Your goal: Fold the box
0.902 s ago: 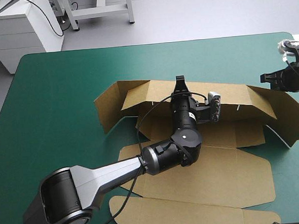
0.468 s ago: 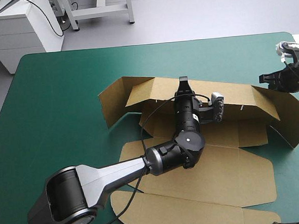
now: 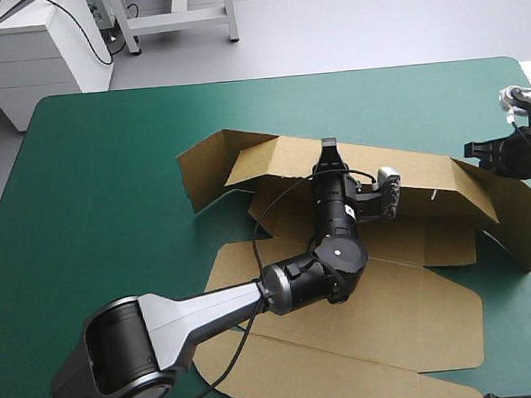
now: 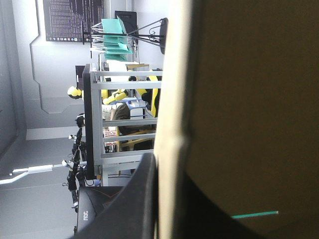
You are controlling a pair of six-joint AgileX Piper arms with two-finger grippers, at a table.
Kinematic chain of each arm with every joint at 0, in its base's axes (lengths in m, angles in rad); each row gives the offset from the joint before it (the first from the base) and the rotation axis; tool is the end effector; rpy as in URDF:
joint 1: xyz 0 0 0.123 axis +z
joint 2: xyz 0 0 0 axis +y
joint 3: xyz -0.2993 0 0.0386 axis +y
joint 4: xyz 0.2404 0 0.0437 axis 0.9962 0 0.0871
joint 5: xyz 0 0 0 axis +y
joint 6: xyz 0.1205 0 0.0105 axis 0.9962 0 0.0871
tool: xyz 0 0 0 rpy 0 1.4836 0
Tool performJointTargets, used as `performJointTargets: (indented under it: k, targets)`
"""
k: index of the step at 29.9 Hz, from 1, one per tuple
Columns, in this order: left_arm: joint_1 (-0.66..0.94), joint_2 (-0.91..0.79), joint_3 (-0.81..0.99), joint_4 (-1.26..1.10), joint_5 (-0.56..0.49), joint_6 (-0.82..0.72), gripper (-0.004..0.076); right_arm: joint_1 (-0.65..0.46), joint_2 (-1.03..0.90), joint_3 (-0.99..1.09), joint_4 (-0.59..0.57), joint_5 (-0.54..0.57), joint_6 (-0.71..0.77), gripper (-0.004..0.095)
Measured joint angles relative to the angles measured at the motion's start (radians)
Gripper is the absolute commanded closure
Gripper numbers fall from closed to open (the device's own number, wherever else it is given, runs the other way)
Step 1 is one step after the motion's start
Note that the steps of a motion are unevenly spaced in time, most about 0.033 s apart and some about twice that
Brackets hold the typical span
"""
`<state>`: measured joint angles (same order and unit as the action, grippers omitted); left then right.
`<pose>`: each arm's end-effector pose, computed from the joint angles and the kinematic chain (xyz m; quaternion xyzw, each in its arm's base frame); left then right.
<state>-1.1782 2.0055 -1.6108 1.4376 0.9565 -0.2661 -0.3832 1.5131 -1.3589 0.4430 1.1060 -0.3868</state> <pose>0.2674 -0.3896 0.2925 0.5905 0.5388 0.3665 0.4761 0.3077 -0.0741 0.3292 0.0560 0.9564 0.1241 0.2583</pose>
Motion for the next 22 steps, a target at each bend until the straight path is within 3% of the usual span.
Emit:
performJointTargets:
  k: [5, 10, 12, 18, 22]
  targets:
    - [0.0, 0.0, 0.0, 0.001, -0.015, -0.002, 0.0732, -0.003, -0.075, 0.031, -0.027, 0.017, 0.016, 0.0928]
    - [0.0, 0.0, 0.0, 0.002, -0.019, -0.008, 0.0732, -0.007, -0.155, 0.035, 0.03, 0.031, 0.018, 0.0928]
    - [0.0, 0.005, 0.0, 0.007, -0.02, -0.011, 0.0732, -0.005, -0.177, 0.04, 0.038, 0.089, 0.019, 0.0928]
    - [0.0, 0.011, -0.001, 0.015, -0.015, -0.012, 0.0732, -0.058, -0.19, 0.043, -0.087, 0.074, 0.083, 0.0928]
    - [0.0, 0.011, -0.001, 0.015, -0.015, -0.012, 0.0732, -0.127, -0.181, 0.042, 0.023, 0.023, 0.049, 0.0928]
